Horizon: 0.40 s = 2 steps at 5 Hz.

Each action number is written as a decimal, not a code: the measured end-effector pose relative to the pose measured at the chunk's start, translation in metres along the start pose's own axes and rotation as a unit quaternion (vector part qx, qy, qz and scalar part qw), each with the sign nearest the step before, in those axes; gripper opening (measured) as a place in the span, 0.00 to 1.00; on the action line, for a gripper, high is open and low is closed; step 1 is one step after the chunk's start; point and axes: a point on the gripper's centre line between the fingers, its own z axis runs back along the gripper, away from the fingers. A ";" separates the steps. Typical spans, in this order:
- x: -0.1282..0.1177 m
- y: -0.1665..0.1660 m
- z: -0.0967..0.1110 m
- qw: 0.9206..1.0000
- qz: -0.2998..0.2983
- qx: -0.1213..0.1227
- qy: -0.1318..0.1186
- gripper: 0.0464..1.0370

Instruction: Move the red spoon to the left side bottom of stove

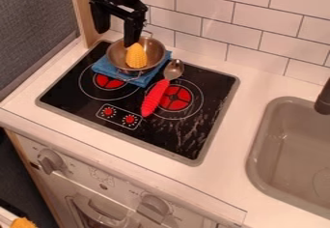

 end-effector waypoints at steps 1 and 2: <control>-0.003 -0.005 -0.016 1.000 -0.003 -0.011 0.017 0.96; -0.021 -0.016 -0.015 0.999 -0.007 -0.035 0.011 0.96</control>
